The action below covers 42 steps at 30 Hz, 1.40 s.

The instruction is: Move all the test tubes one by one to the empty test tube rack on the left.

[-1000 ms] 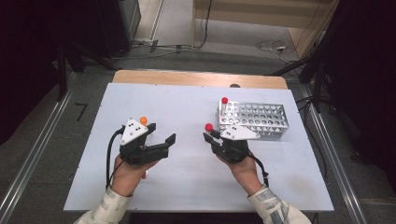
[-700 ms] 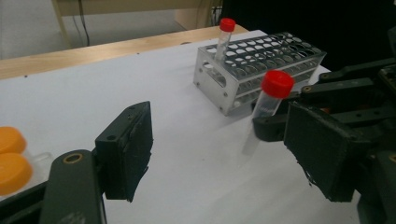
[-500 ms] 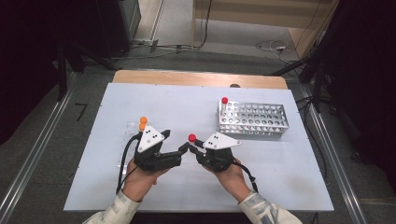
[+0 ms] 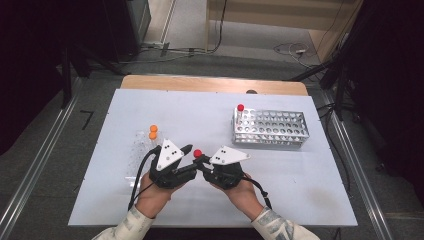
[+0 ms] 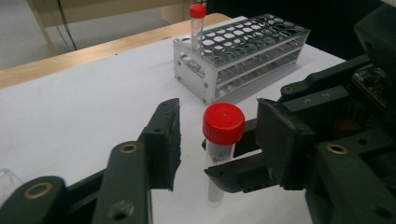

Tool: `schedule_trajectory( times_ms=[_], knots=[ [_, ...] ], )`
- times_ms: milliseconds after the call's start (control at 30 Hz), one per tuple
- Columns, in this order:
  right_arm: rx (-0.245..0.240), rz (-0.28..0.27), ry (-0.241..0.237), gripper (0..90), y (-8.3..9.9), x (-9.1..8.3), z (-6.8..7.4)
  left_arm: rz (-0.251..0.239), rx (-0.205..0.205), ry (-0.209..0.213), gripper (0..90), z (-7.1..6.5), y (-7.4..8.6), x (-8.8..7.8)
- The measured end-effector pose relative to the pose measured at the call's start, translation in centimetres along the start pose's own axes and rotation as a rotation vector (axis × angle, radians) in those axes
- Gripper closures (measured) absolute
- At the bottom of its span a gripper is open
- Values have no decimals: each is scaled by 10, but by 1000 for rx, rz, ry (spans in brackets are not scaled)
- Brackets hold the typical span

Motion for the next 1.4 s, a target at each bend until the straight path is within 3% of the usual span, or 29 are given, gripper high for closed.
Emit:
schedule_trajectory(
  times_ms=[400, 700, 867, 1033, 1200, 1400],
  knots=[
    [-8, 5, -13, 711, 1, 1, 5, -1, 7, -7, 684, 0, 1, 0],
    [-1, 1, -18, 707, 0, 0, 5, -2, 5, 2, 697, -1, 1, -1],
    [1, -7, -34, 515, -3, -3, 8, 3, -9, 13, 700, 2, 1, -4],
    [6, 9, -45, 345, -3, -8, 10, -2, -37, -6, 700, 14, 2, -16],
    [8, 15, -44, 292, -2, -13, 6, -3, -70, -28, 700, 31, 4, -28],
    [41, 18, -9, 244, 1, -21, -13, -20, -99, -61, 700, 50, 2, -46]
  ],
)
Point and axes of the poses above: each handheld gripper's, and its own axes: x roughly forward along the jaws, y roughly out of its underside, z roughly to its left, the point moved 10 cm from there along x, roughly forward along the jaws, and after that the axes turned 14 degrees about x, right-handed, at the moved point
